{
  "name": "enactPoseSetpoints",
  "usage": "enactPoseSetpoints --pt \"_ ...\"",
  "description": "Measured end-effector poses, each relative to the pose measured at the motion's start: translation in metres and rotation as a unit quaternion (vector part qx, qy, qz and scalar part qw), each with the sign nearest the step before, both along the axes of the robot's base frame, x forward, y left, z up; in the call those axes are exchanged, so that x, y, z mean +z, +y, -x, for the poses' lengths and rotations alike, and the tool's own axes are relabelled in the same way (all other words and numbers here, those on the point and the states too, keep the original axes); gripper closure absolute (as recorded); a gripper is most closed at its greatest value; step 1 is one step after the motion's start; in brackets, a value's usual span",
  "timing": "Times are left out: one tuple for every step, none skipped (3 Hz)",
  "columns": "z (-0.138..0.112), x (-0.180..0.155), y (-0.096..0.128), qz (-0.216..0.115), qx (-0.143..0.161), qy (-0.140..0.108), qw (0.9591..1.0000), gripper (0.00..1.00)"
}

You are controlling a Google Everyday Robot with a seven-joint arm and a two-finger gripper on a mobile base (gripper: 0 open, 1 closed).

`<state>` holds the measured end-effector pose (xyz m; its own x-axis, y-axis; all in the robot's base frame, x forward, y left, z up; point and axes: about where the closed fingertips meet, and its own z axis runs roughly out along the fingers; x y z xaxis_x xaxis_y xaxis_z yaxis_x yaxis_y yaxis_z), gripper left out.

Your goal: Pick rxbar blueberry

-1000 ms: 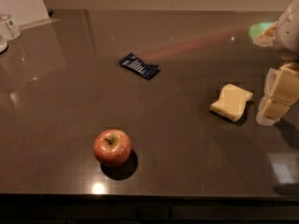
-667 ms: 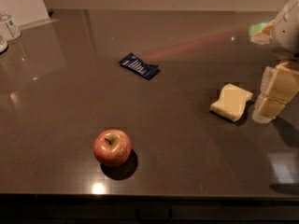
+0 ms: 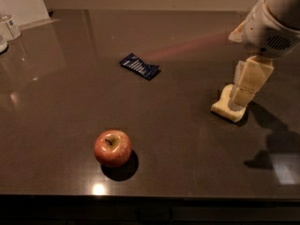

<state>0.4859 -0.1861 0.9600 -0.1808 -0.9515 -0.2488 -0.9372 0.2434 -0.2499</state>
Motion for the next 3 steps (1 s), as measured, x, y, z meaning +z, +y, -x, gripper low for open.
enactPoseSetpoints --pt "-0.031 -0.013 0.014 -0.016 -0.002 0.001 0.9999 0.00" --pt "-0.062 -0.025 0.025 -0.043 -0.024 0.005 0.9988 0.00" --pt "-0.092 -0.033 0.038 -0.060 -0.048 0.008 0.9970 0.00"
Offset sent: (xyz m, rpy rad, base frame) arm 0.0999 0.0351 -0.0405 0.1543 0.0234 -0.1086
